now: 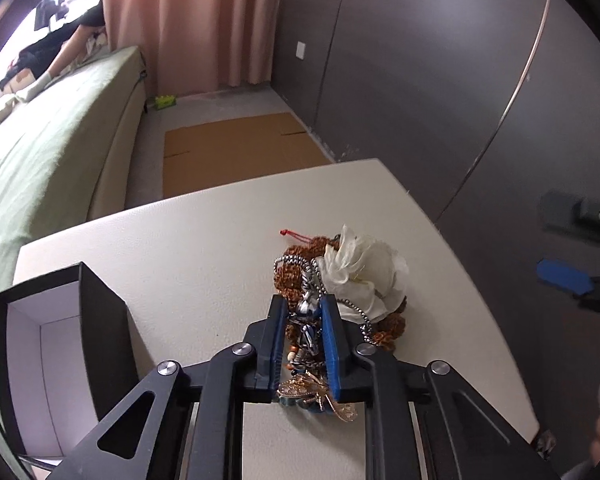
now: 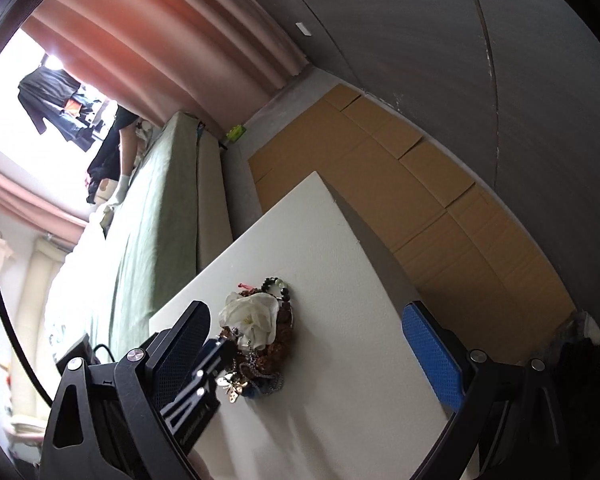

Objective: Organize jewelry

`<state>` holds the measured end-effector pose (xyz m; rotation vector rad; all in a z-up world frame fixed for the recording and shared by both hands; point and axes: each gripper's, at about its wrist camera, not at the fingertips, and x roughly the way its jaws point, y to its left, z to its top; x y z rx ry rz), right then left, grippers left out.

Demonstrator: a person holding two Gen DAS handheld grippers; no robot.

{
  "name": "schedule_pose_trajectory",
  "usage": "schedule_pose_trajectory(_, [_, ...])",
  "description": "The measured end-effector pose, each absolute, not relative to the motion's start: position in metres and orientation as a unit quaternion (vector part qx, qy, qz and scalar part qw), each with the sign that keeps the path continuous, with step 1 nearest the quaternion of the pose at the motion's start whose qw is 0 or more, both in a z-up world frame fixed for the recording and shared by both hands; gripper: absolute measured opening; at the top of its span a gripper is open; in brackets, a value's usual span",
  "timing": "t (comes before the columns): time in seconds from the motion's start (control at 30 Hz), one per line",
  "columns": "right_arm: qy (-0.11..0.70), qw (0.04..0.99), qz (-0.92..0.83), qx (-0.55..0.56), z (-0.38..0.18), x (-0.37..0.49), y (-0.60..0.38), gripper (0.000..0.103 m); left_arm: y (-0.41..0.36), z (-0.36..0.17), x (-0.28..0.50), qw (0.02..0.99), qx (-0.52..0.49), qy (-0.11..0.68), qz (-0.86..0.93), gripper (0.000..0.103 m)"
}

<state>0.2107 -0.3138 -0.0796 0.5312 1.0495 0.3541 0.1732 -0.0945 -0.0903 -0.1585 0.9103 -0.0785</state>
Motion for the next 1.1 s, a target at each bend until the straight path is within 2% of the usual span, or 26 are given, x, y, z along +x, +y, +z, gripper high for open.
schedule_pose_trajectory(0.1, [0.5, 0.813, 0.169, 0.247, -0.084, 0.212, -0.31, 0.098, -0.085, -0.076, 0.163, 0.906, -0.086, 0.413, -0.038, 0.017])
schedule_pose_trajectory(0.13, [0.502, 0.81, 0.172, 0.248, -0.085, 0.212, -0.309, 0.098, -0.082, -0.069, 0.16, 0.91, -0.09, 0.404, -0.038, 0.012])
schedule_pose_trajectory(0.3, [0.504, 0.809, 0.186, 0.237, -0.086, 0.211, -0.295, 0.097, -0.068, -0.042, 0.145, 0.922, -0.102, 0.371, -0.037, 0.013])
schedule_pose_trajectory(0.47, [0.502, 0.812, 0.207, 0.214, -0.087, 0.211, -0.275, 0.083, -0.052, -0.017, 0.13, 0.934, -0.11, 0.338, -0.035, 0.013])
schedule_pose_trajectory(0.87, [0.52, 0.816, 0.199, 0.155, -0.117, 0.233, -0.231, 0.068, -0.009, 0.025, 0.102, 0.95, -0.131, 0.283, -0.016, 0.013])
schedule_pose_trajectory(0.93, [0.525, 0.815, 0.194, 0.151, -0.122, 0.236, -0.228, 0.062, -0.003, 0.034, 0.096, 0.953, -0.132, 0.271, -0.011, 0.013])
schedule_pose_trajectory(0.97, [0.527, 0.814, 0.192, 0.149, -0.124, 0.236, -0.227, 0.049, 0.0, 0.037, 0.093, 0.955, -0.133, 0.267, -0.01, 0.013])
schedule_pose_trajectory(1.0, [0.528, 0.814, 0.19, 0.148, -0.126, 0.237, -0.227, 0.026, 0.002, 0.041, 0.09, 0.956, -0.135, 0.262, -0.008, 0.013])
schedule_pose_trajectory(1.03, [0.53, 0.814, 0.188, 0.148, -0.127, 0.239, -0.228, 0.013, 0.005, 0.046, 0.086, 0.957, -0.136, 0.256, -0.005, 0.013])
schedule_pose_trajectory(1.1, [0.523, 0.818, 0.176, 0.163, -0.126, 0.237, -0.236, 0.002, 0.01, 0.054, 0.081, 0.96, -0.137, 0.244, -0.001, 0.013])
